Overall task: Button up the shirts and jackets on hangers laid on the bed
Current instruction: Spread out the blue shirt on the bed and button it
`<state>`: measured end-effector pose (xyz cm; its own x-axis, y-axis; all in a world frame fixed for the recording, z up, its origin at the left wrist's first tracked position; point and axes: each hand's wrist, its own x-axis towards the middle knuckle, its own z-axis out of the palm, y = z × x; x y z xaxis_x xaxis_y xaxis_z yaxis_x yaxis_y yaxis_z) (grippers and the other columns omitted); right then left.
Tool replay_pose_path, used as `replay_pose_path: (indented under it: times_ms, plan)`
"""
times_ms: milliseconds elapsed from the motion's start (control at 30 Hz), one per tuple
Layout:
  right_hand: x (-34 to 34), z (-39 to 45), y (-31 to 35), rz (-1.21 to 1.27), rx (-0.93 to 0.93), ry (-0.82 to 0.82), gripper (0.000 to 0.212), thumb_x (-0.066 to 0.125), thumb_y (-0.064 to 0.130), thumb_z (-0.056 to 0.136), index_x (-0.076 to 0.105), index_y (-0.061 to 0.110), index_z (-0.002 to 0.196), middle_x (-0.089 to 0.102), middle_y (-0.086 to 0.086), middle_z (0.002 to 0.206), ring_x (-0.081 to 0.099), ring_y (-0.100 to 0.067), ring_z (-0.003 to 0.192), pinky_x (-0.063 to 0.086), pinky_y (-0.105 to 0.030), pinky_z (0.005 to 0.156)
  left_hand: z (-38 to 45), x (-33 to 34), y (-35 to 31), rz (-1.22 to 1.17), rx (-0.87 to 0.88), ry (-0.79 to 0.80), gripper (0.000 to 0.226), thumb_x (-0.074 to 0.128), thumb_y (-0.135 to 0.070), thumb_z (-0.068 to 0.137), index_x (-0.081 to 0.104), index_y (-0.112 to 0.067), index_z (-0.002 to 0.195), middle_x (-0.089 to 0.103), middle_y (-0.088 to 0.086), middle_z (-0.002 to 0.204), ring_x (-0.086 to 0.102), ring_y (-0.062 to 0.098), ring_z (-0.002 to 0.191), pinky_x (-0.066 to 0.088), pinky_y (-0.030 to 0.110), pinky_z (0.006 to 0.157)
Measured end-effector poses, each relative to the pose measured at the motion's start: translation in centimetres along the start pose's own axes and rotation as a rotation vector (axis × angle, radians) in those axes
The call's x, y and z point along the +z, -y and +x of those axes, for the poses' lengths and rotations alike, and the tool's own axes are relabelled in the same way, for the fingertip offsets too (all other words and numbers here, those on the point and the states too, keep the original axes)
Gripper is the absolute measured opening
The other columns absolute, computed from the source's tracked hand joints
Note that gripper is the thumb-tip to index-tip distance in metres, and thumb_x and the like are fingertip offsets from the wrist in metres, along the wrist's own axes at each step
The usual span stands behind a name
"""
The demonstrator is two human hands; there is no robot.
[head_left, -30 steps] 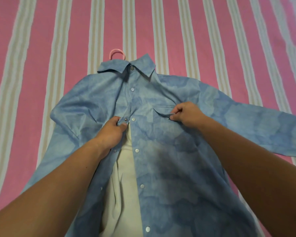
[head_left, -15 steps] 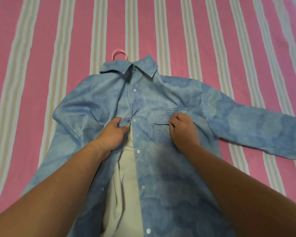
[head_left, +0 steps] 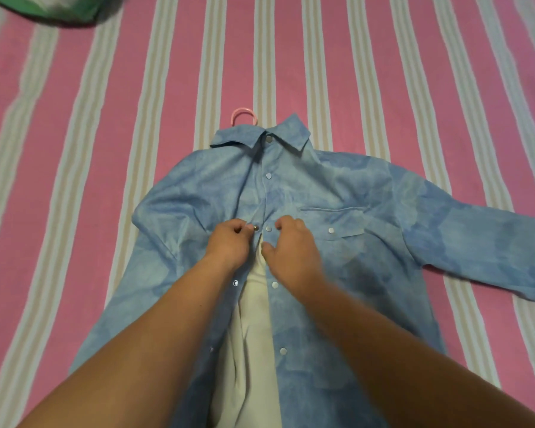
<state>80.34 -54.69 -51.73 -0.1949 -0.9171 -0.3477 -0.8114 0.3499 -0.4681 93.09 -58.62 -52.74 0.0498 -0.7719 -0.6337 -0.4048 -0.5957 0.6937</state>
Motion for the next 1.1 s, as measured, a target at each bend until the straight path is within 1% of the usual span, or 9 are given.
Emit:
replay_pose_path:
  times_ms: [100,233,300,400,500,667,800,933,1100]
  plan:
    - [2.8,-0.5,0.2,-0.086,-0.024,-0.138,0.040,0.071,0.036,0.084,0.054,0.017,0.114,0.054,-0.009,0.116,0.050,-0.032,0.112,0.046,-0.045,0.093,-0.1,-0.1,1.2,-0.185,-0.071,0.006,0.025,0.063,-0.025,0.100,0.075,-0.015,0.082,0.073,0.005,0.076,0.063,0.017,0.073,0.054,0.035,0.076]
    - [2.7,-0.1,-1.0,0.014,0.002,-0.156,0.016,0.054,0.011,0.093,0.062,0.013,0.107,0.062,-0.009,0.109,0.056,-0.031,0.106,0.041,-0.040,0.087,-0.6,-0.7,2.2,-0.245,-0.063,0.065,0.025,0.064,-0.025,0.099,0.075,-0.014,0.080,0.077,0.013,0.084,0.067,0.021,0.077,0.056,0.040,0.080]
    - [1.2,0.0,-1.3,0.154,0.065,-0.131,0.011,0.053,0.014,0.097,0.062,0.018,0.091,0.065,-0.003,0.093,0.060,-0.028,0.094,0.039,-0.037,0.078,-0.8,-0.4,1.9,-0.219,-0.042,0.055,0.023,0.068,-0.024,0.097,0.073,-0.014,0.078,0.075,0.009,0.076,0.065,0.019,0.072,0.055,0.039,0.076]
    - [-2.2,-1.0,-0.7,0.389,0.118,-0.250,0.026,0.061,0.017,0.096,0.053,0.025,0.072,0.056,0.008,0.066,0.054,-0.005,0.067,0.036,-0.026,0.066,-1.7,0.5,0.8,-0.277,-0.030,-0.008,0.016,0.071,-0.014,0.094,0.071,-0.013,0.079,0.066,0.000,0.067,0.057,0.014,0.065,0.048,0.029,0.066]
    - [-5.1,-3.2,0.6,0.523,0.100,-0.383,0.016,0.070,0.016,0.091,0.064,0.030,0.087,0.063,0.014,0.073,0.058,0.005,0.070,0.038,-0.007,0.067,-4.2,1.3,-0.1,-0.376,0.006,0.005,0.014,0.070,-0.014,0.094,0.073,-0.011,0.081,0.069,0.004,0.071,0.059,0.016,0.068,0.046,0.030,0.068]
    - [-4.2,-5.1,1.2,0.477,0.047,-0.377,0.013,0.074,0.015,0.087,0.079,0.022,0.096,0.067,0.007,0.093,0.056,0.004,0.085,0.038,-0.003,0.079,-7.7,1.5,-1.3,-0.602,-0.076,0.074,0.016,0.068,-0.010,0.094,0.076,-0.008,0.080,0.071,0.032,0.091,0.062,0.029,0.079,0.051,0.042,0.077]
    - [-2.6,-5.8,1.8,0.388,0.020,-0.365,0.015,0.072,0.010,0.087,0.079,0.018,0.098,0.074,0.006,0.097,0.056,0.004,0.090,0.034,0.002,0.081,-8.3,0.8,-2.4,-0.648,-0.130,0.086,0.017,0.067,-0.007,0.093,0.077,-0.007,0.079,0.072,0.029,0.089,0.065,0.029,0.078,0.052,0.041,0.077]
    - [-2.7,-6.3,2.2,0.307,0.002,-0.364,0.017,0.070,0.010,0.090,0.079,0.018,0.101,0.076,0.006,0.102,0.064,-0.005,0.094,0.036,-0.003,0.082,-8.7,0.8,-2.8,-0.685,-0.174,0.076,0.014,0.068,-0.006,0.092,0.077,-0.002,0.082,0.072,0.031,0.090,0.065,0.033,0.078,0.053,0.047,0.079]
    - [-3.1,-6.3,2.1,0.379,0.081,-0.326,0.014,0.068,0.014,0.092,0.079,0.019,0.098,0.075,0.010,0.099,0.056,0.008,0.091,0.032,0.005,0.077,-8.9,1.0,-2.5,-0.651,-0.154,0.078,0.016,0.068,-0.008,0.092,0.078,-0.006,0.081,0.072,0.031,0.092,0.067,0.034,0.082,0.055,0.057,0.090]
